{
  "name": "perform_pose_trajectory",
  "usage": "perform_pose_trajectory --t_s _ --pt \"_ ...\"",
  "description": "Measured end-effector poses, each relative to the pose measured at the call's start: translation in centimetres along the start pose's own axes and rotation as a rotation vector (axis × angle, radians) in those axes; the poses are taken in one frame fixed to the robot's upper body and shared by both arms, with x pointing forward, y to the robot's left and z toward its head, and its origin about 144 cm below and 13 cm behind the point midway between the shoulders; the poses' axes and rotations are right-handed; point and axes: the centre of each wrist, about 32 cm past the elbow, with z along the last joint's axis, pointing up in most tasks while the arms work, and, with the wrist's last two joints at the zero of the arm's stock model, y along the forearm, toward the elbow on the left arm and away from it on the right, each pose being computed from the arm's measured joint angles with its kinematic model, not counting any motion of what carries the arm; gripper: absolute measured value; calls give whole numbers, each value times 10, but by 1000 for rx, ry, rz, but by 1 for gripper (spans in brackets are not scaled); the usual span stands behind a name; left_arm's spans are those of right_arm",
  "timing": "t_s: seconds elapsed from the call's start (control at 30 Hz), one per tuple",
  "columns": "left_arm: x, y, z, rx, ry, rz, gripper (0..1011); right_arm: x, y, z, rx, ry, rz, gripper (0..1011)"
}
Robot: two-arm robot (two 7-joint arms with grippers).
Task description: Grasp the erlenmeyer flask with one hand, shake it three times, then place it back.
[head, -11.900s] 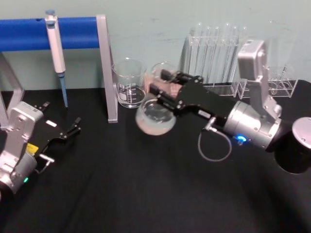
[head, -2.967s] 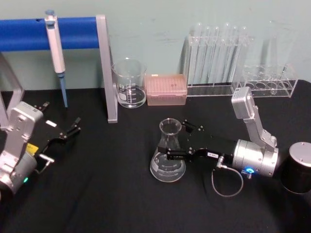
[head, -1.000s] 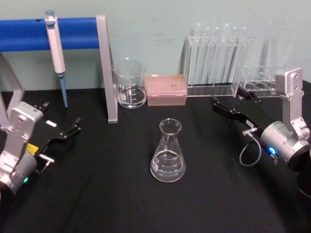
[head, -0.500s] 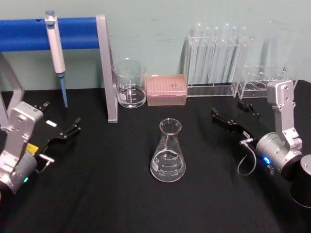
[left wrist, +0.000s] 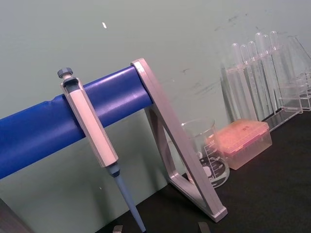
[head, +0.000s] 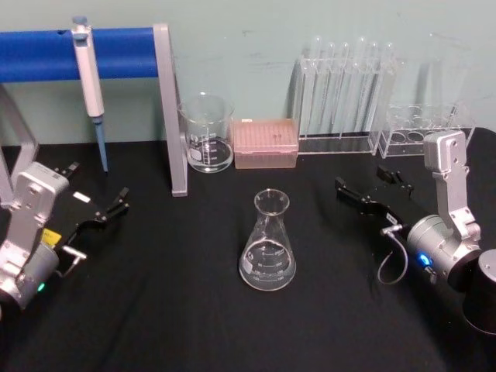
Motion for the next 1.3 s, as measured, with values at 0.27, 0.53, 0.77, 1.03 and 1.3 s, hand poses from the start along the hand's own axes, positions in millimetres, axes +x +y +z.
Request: perform_pose_trajectory --t_s 0.27,0.53,0.77,1.03,1.3 --pt "0 0 0 0 0 0 1001 0 0 0 0 -1 1 1000" --pt "0 0 0 0 0 0 1001 0 0 0 0 -2 1 1000" --pt "0 0 0 0 0 0 1001 0 0 0 0 -2 1 1000" --pt "0 0 0 0 0 0 1001 0 0 0 1 -2 1 1000" --pt "0 0 0 0 0 0 1001 0 0 0 1 -2 1 1000"
